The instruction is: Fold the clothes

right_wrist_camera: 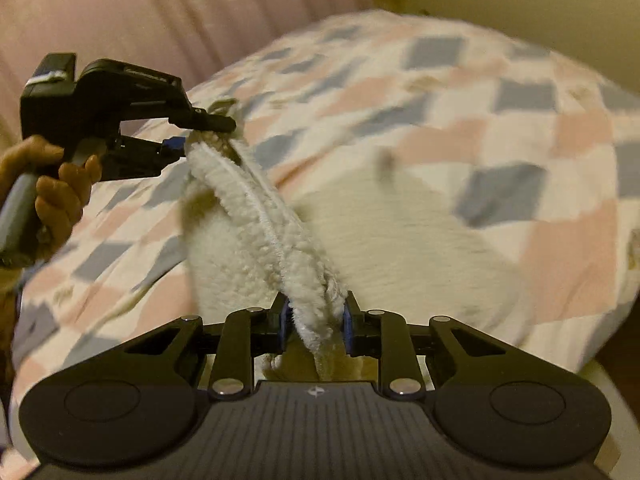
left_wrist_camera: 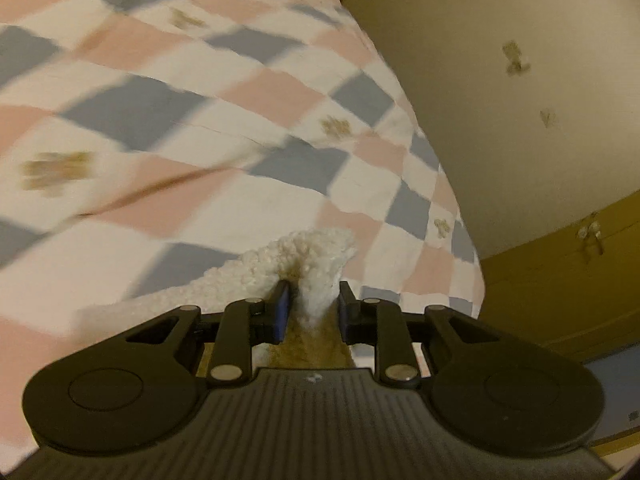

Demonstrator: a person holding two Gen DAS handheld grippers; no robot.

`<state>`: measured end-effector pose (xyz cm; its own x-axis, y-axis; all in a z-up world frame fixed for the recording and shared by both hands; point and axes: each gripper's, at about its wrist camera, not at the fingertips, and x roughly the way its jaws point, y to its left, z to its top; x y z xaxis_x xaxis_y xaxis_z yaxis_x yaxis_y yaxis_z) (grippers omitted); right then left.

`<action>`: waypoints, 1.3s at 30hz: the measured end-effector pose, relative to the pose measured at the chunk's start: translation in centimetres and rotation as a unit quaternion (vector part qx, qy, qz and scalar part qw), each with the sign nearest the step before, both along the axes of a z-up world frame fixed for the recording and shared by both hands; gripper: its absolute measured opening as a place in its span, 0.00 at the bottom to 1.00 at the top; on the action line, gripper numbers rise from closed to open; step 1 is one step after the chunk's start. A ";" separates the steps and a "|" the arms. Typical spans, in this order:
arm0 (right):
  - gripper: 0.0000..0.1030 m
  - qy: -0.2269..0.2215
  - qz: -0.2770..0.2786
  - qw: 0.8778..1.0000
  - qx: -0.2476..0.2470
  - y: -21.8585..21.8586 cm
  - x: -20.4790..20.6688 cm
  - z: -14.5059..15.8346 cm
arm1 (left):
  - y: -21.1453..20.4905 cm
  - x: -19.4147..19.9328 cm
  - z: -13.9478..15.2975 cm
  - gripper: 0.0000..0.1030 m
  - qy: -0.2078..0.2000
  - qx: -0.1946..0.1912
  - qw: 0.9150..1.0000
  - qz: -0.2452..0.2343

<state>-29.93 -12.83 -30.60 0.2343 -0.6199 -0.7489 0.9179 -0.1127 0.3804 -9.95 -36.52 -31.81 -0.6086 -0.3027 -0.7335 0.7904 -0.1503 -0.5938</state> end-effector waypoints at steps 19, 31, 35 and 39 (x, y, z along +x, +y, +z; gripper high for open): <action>0.23 -0.182 -0.048 0.976 0.107 -3.4 -12.4 -7.9 | 1.4 -1.0 -1.0 0.32 -0.152 0.035 0.988 0.004; 0.08 -0.063 -0.076 0.991 0.092 -2.6 -12.7 -6.0 | 3.1 -5.9 -4.2 0.30 -0.206 -0.030 0.974 -0.087; 0.09 -0.025 -0.080 0.990 0.114 -3.9 -12.0 -8.2 | 3.2 -6.4 -4.0 0.32 -0.217 -0.046 0.970 -0.096; 0.23 -0.004 -0.064 0.988 0.139 -5.1 -11.4 -7.4 | 3.5 -5.7 -2.3 0.31 -0.215 -0.051 0.971 -0.094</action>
<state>-41.30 -17.89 -38.01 0.1738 -0.4151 -0.8930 0.8868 -0.3283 0.3252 -15.68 -33.03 -34.09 -0.3048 -0.2993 -0.9041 0.9147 -0.3566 -0.1903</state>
